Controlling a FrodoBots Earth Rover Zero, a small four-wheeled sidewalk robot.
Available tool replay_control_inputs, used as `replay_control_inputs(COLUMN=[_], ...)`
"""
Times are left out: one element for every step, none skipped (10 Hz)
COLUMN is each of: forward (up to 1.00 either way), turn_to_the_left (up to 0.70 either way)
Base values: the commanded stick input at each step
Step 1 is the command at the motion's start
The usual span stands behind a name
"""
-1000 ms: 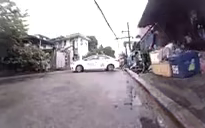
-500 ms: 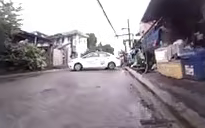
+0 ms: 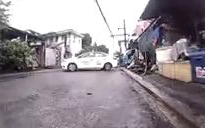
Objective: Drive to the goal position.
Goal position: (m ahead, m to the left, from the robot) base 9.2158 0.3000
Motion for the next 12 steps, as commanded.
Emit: replay_control_inputs(forward=[1.00,1.00,1.00,1.00,1.00,0.72,0.05,-0.28,-0.95,-0.72,-0.05,0.00], turn_to_the_left=[0.00,0.00,0.00,0.06,0.24,0.19,0.01,0.00,0.00,0.00,0.00,0.00])
